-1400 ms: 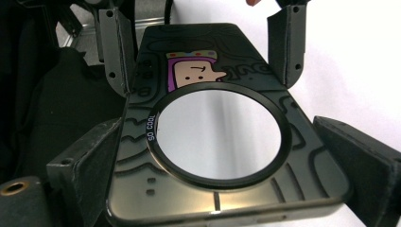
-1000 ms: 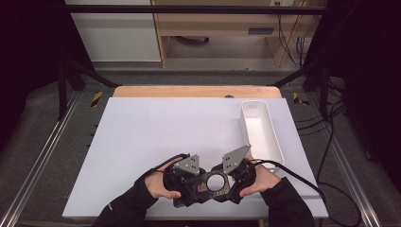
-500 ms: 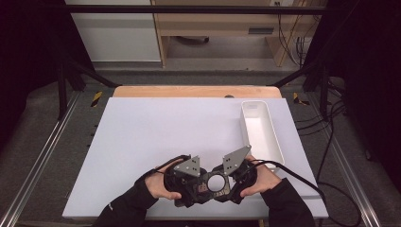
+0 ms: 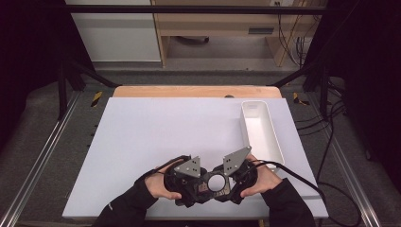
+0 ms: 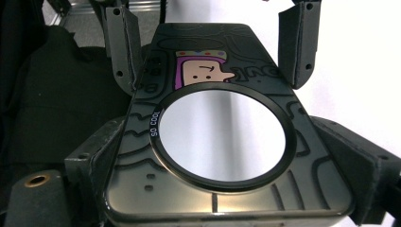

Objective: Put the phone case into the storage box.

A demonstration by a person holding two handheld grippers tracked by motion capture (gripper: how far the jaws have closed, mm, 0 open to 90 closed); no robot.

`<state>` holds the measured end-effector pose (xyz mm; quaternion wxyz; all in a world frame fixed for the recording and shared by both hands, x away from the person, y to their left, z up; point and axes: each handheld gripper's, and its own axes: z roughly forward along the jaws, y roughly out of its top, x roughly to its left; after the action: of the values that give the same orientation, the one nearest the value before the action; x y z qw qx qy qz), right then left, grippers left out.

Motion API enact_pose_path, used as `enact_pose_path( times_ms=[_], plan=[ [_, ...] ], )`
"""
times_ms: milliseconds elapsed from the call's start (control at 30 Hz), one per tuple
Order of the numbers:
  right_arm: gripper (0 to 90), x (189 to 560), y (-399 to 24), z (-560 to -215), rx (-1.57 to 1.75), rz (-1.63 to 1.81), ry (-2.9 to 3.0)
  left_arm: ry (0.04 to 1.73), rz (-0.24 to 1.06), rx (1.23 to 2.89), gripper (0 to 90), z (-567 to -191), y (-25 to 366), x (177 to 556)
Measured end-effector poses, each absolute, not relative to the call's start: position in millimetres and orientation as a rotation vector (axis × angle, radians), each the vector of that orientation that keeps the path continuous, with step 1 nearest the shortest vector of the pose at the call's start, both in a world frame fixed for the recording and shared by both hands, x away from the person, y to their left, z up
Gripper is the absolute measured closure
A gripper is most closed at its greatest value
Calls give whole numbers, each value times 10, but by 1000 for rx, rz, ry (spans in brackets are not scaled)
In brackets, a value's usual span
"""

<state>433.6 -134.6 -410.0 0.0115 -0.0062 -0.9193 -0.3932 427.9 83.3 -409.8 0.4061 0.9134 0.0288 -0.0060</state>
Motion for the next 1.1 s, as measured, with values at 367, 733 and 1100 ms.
enact_pose_path(
  times_ms=[367,733,1100],
  plan=[
    [125,4331,-1392,-4034,-29,-1242,-2878,124,26,2290,32,-4002,984,4303],
    [125,4333,-1431,-3972,-35,-1182,-2912,124,48,2402,5,-4047,1054,4315],
    [125,4330,-1360,-4052,-24,-1130,-2926,76,-5,2513,9,-4232,831,4312]
  ],
)
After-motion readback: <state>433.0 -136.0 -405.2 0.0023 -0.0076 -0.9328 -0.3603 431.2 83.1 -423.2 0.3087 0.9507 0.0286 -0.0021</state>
